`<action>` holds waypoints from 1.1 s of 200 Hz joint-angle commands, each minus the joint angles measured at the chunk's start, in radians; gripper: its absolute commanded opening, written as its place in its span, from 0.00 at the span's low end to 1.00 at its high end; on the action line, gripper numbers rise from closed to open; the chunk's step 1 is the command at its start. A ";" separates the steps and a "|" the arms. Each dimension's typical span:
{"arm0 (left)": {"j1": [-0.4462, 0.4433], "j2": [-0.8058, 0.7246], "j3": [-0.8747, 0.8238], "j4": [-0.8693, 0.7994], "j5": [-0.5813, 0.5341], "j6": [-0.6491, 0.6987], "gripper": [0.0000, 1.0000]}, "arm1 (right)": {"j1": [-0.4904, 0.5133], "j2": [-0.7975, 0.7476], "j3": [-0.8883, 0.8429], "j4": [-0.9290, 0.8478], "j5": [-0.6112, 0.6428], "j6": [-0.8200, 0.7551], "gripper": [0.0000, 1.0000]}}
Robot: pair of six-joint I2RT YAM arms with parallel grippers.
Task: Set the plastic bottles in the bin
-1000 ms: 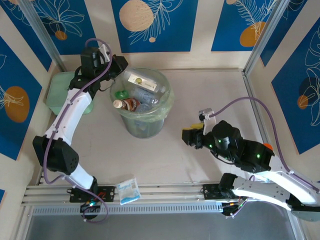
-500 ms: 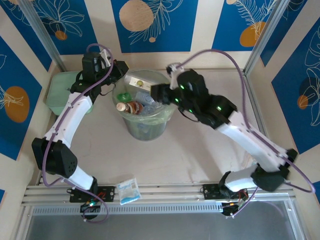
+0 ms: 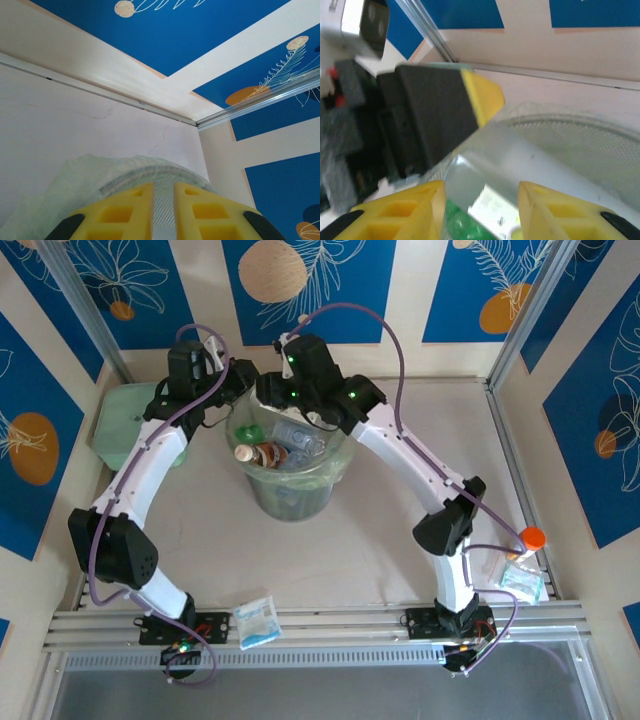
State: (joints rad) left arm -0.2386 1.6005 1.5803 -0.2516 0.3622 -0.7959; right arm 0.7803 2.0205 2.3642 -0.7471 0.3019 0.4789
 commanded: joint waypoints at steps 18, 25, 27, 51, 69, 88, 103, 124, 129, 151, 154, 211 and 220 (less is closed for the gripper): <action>0.006 0.022 0.065 -0.050 0.026 0.002 0.27 | -0.009 0.108 0.133 -0.117 -0.027 -0.021 0.32; 0.012 0.025 0.080 -0.057 0.027 0.000 0.32 | -0.007 0.111 0.121 -0.115 -0.027 -0.019 0.31; 0.014 0.024 0.087 -0.059 0.027 0.000 0.34 | -0.007 0.112 0.116 -0.114 -0.026 -0.018 0.31; 0.033 0.014 0.133 -0.065 0.040 -0.003 0.50 | -0.004 0.128 0.097 -0.112 -0.031 -0.014 0.30; 0.045 0.004 0.155 -0.088 0.049 0.001 0.53 | 0.000 0.162 0.135 -0.153 -0.020 -0.020 0.29; 0.057 -0.034 0.136 -0.101 0.047 0.011 0.54 | 0.006 0.193 0.164 -0.190 0.004 -0.036 0.28; 0.068 -0.080 0.103 -0.112 0.039 0.022 0.54 | 0.009 0.209 0.158 -0.209 0.021 -0.049 0.27; 0.079 -0.153 0.052 -0.144 0.025 0.054 0.54 | 0.014 0.210 0.107 -0.215 0.044 -0.057 0.25; 0.081 -0.173 0.038 -0.153 0.019 0.064 0.54 | 0.014 0.204 0.092 -0.212 0.053 -0.055 0.25; 0.088 -0.259 -0.021 -0.191 -0.007 0.095 0.55 | 0.013 0.167 0.015 -0.180 0.076 -0.054 0.25; 0.088 -0.270 -0.029 -0.196 -0.012 0.098 0.55 | 0.011 0.163 0.007 -0.176 0.077 -0.053 0.25; 0.090 -0.471 -0.192 -0.270 -0.079 0.141 0.57 | 0.011 0.072 -0.026 -0.127 0.055 -0.058 0.27; 0.090 -0.496 -0.220 -0.273 -0.076 0.136 0.57 | 0.014 0.074 0.019 -0.145 0.056 -0.063 0.28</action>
State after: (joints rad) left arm -0.1585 1.1595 1.4208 -0.4789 0.3172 -0.6891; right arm 0.7837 2.0933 2.3585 -0.7315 0.3626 0.4397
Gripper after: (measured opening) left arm 0.572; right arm 0.267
